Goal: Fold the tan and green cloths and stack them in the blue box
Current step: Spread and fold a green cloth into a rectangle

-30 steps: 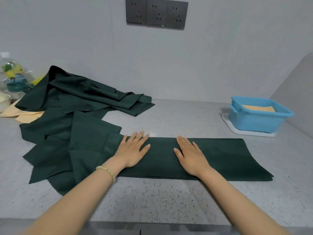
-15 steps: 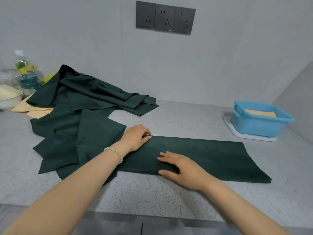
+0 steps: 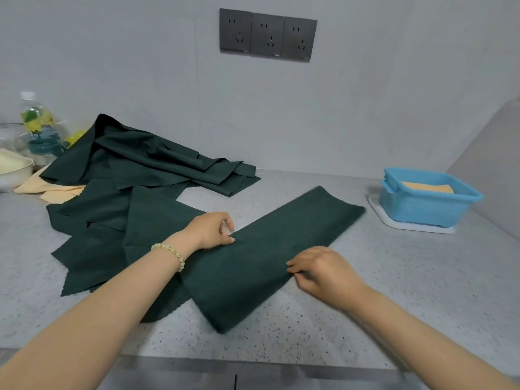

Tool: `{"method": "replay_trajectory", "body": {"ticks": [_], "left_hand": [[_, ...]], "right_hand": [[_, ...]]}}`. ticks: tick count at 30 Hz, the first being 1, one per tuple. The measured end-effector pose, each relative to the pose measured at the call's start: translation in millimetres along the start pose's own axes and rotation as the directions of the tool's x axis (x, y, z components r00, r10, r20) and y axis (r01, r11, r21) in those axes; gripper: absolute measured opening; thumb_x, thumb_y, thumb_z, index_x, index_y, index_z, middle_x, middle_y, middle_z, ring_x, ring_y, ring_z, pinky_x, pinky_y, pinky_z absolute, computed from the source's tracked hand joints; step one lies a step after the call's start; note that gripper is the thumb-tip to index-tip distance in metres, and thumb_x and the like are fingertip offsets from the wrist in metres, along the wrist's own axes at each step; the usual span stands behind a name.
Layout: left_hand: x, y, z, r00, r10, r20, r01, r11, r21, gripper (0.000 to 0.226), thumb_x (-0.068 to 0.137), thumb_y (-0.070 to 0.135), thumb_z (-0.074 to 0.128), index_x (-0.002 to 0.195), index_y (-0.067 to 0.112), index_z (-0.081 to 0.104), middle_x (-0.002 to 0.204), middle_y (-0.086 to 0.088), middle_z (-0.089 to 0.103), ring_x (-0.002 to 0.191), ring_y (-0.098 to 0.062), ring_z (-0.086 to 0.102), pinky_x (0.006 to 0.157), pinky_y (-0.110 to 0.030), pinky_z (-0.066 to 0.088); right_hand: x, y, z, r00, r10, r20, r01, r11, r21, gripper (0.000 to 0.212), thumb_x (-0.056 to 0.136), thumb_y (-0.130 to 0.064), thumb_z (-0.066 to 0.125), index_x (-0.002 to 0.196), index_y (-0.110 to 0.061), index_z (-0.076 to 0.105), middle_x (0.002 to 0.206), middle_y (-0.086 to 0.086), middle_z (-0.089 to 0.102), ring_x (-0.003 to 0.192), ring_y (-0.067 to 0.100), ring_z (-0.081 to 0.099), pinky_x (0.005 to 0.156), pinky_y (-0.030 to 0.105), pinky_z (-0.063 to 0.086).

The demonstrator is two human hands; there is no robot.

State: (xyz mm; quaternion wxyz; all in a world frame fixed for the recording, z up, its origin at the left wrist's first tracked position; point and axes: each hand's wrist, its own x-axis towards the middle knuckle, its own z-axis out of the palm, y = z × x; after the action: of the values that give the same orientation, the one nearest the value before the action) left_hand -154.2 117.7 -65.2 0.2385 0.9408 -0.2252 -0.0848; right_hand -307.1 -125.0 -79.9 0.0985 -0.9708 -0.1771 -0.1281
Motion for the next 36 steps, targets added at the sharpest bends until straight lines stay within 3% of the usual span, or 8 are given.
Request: {"method": "replay_trajectory", "body": {"ticks": [8,11,14,18,22,28,32,36], "left_hand": [[-19.5,50.2,41.4,0.973,0.232,0.003,-0.229,0.964,-0.137,0.049,0.078,0.031,0.076,0.121,0.024,0.053,0.066,0.013,0.062,0.06,0.013,0.052,0.07,-0.01,0.042],[-23.7,55.3,45.9,0.97,0.243,-0.009,-0.243,0.966,-0.085,0.049,0.079,0.04,0.073,0.122,0.028,0.052,0.069,0.014,0.063,0.064,0.009,0.053,0.067,-0.009,0.038],[-27.7,47.7,43.2,0.952,0.302,-0.052,-0.298,0.951,0.079,0.046,0.086,0.05,0.061,0.128,0.033,0.05,0.096,0.017,0.058,0.087,0.0,0.053,0.078,-0.019,0.041],[-27.3,35.0,41.6,0.885,0.464,0.03,-0.45,0.84,0.304,0.043,0.103,0.024,0.033,0.145,0.032,0.036,0.149,0.016,0.036,0.135,-0.006,0.033,0.113,-0.023,0.021],[-20.4,34.1,44.6,0.87,0.471,0.147,-0.471,0.704,0.531,0.046,0.105,0.023,0.026,0.15,0.027,0.025,0.155,0.014,0.027,0.143,-0.004,0.02,0.117,-0.022,0.003],[-8.3,41.1,41.6,0.786,0.577,0.222,-0.54,0.465,0.702,0.045,0.105,0.027,0.028,0.149,0.017,0.028,0.147,0.001,0.043,0.133,-0.017,0.04,0.114,-0.029,0.021],[-9.1,34.6,46.0,0.765,0.611,0.205,-0.559,0.471,0.682,0.047,0.104,0.033,0.031,0.148,0.016,0.032,0.149,0.002,0.041,0.135,-0.015,0.04,0.114,-0.028,0.022],[-19.6,31.8,45.1,0.635,0.771,0.049,-0.641,0.491,0.59,0.03,0.084,0.024,0.071,0.113,0.015,0.07,0.103,0.002,0.073,0.09,-0.016,0.07,0.081,-0.027,0.055]], "right_hand": [[-26.5,78.2,-17.2,0.976,0.204,-0.074,-0.21,0.975,-0.072,0.021,0.087,-0.016,0.066,0.106,-0.019,0.074,0.119,-0.001,0.067,0.117,0.02,0.059,0.099,0.032,0.044],[-37.6,83.1,-18.2,0.982,0.172,-0.083,-0.179,0.98,-0.082,0.024,0.088,-0.016,0.066,0.11,-0.02,0.072,0.121,-0.003,0.066,0.116,0.019,0.06,0.096,0.03,0.046],[-44.9,79.1,-19.0,0.989,0.054,-0.14,-0.07,0.991,-0.115,0.027,0.081,-0.009,0.073,0.106,-0.017,0.074,0.113,-0.003,0.07,0.105,0.02,0.067,0.087,0.032,0.052],[-45.2,77.1,-20.0,0.98,-0.075,-0.184,0.042,0.983,-0.177,0.032,0.071,-0.004,0.081,0.101,-0.014,0.076,0.106,-0.001,0.072,0.094,0.022,0.071,0.077,0.039,0.059],[-44.1,78.8,-21.7,0.973,-0.182,-0.145,0.14,0.955,-0.26,0.042,0.062,-0.004,0.086,0.101,-0.016,0.076,0.105,-0.003,0.073,0.093,0.019,0.071,0.074,0.034,0.059],[-38.6,76.4,-25.4,0.968,-0.228,-0.108,0.191,0.943,-0.273,0.046,0.057,-0.008,0.089,0.101,-0.017,0.076,0.102,-0.004,0.073,0.091,0.016,0.071,0.073,0.03,0.058],[-38.8,74.3,-23.7,0.985,-0.158,-0.072,0.141,0.969,-0.203,0.035,0.07,-0.006,0.081,0.104,-0.015,0.075,0.106,-0.001,0.072,0.095,0.018,0.07,0.078,0.032,0.058],[-44.9,77.7,-21.8,0.999,0.039,0.003,-0.039,0.999,-0.032,0.029,0.091,-0.017,0.06,0.118,-0.024,0.067,0.121,-0.012,0.065,0.113,0.005,0.059,0.097,0.019,0.043]]}}
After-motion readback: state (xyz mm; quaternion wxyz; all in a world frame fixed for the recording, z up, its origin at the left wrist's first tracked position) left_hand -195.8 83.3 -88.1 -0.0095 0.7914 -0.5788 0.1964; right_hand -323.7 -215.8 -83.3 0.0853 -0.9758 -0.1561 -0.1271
